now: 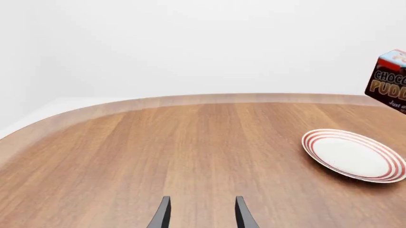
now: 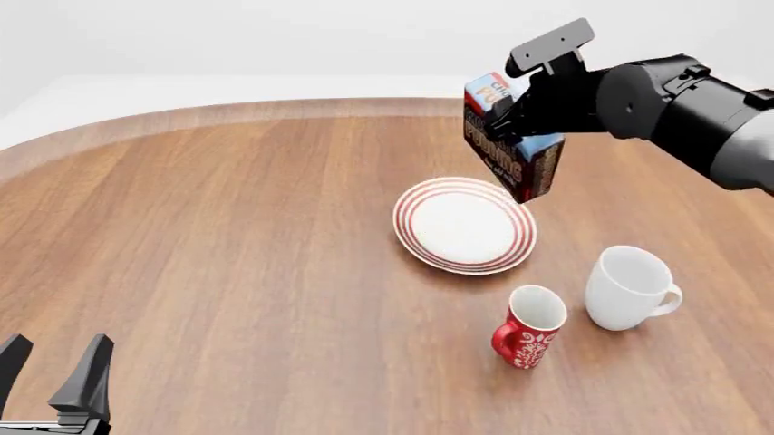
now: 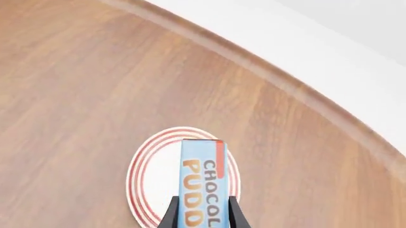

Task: Put the chocolate pudding to the right of the plate.

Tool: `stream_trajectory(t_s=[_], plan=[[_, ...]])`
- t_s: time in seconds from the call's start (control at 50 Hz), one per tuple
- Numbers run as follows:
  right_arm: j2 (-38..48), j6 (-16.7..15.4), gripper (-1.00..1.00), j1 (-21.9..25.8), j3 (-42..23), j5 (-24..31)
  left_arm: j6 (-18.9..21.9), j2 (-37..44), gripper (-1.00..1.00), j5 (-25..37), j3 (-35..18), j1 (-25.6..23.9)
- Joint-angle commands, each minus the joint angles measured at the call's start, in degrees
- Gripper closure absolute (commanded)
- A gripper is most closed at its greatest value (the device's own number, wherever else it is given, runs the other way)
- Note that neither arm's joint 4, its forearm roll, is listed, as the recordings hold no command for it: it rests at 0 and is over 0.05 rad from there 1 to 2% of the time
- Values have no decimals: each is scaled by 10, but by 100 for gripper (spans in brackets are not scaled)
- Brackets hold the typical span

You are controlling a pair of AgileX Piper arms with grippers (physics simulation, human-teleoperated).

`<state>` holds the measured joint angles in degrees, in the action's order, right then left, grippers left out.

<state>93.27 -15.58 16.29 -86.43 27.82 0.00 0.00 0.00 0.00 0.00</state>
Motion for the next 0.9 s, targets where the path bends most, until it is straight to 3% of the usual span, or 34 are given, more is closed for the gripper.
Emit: stream_trajectory(t_s=[0.02,0.12,0.18,0.58,0.62,0.9], plan=[[30,5,100,-44,-15,-3,0,0,-100,0,0,0],[53,-5,100,-71,-20,-9,0,0,-100,0,0,0],[44,-42,100,-116,4,-35,0,0,-100,0,0,0],[99,-52,100,-220,51,-104,0,0,-100,0,0,0],[98,-70,100,-239,67,-130,0,0,-100,0,0,0],[158,-66,100,-248,52,-168,0,0,-100,0,0,0]])
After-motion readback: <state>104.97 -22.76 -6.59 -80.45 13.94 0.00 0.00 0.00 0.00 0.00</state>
